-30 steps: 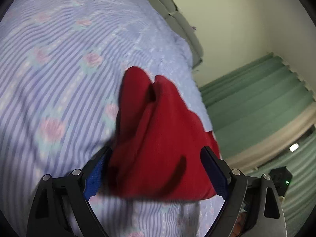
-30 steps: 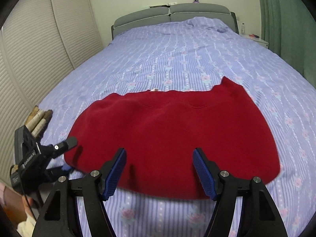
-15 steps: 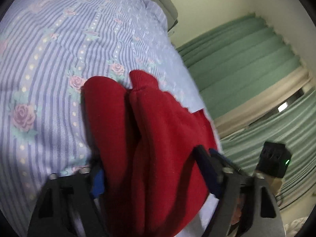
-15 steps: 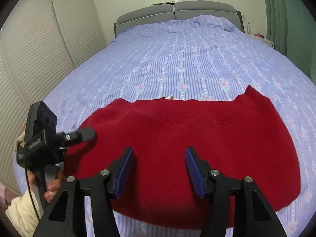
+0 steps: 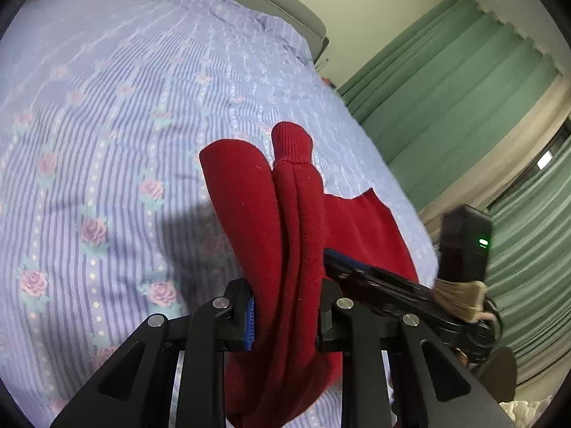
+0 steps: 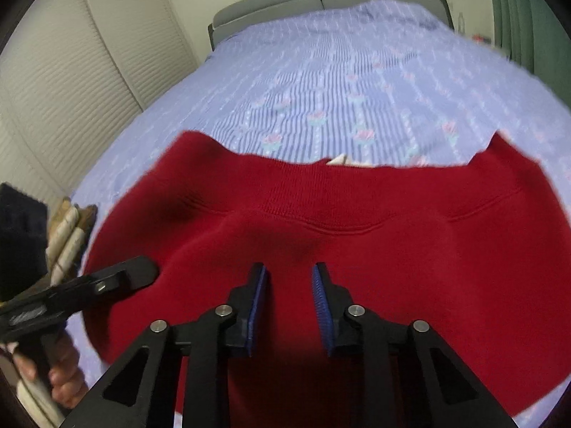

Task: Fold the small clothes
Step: 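Grasp the side edge of the red sweatshirt with both grippers, then fold the gripped side over the sweatshirt body and open both grippers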

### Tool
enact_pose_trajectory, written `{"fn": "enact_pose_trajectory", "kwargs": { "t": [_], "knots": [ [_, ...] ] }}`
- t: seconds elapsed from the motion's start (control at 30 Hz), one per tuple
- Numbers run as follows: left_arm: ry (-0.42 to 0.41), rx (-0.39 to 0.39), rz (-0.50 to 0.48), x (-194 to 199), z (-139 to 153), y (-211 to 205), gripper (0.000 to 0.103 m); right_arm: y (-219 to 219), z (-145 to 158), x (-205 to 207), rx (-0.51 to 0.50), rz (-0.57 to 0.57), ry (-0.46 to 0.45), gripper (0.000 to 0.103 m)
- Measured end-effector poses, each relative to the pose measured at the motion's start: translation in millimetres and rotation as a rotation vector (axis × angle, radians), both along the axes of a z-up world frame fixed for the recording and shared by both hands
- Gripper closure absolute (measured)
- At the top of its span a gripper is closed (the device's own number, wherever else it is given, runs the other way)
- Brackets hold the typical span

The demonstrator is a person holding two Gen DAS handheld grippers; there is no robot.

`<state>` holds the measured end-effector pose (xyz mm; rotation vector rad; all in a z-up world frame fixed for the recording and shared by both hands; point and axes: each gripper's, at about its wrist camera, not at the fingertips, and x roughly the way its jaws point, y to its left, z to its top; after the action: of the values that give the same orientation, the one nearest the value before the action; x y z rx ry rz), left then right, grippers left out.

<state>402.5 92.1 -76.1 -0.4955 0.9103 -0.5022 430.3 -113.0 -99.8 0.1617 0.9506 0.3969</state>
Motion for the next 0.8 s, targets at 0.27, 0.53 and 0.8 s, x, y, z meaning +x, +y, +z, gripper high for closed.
{"fn": "enact_pose_trajectory", "kwargs": {
  "t": [0.27, 0.53, 0.8],
  "knots": [
    [0.067, 0.090, 0.053, 24, 31, -31, 0.079, -13, -8, 25, 0.081, 0.056, 0.084, 0.082],
    [0.093, 0.214, 0.070, 25, 69, -84, 0.079, -81, 24, -22, 0.079, 0.059, 0.028, 0.082],
    [0.145, 0.245, 0.090, 41, 88, -140, 0.079, -92, -2, -23, 0.090, 0.098, 0.056, 0.082]
  ]
}}
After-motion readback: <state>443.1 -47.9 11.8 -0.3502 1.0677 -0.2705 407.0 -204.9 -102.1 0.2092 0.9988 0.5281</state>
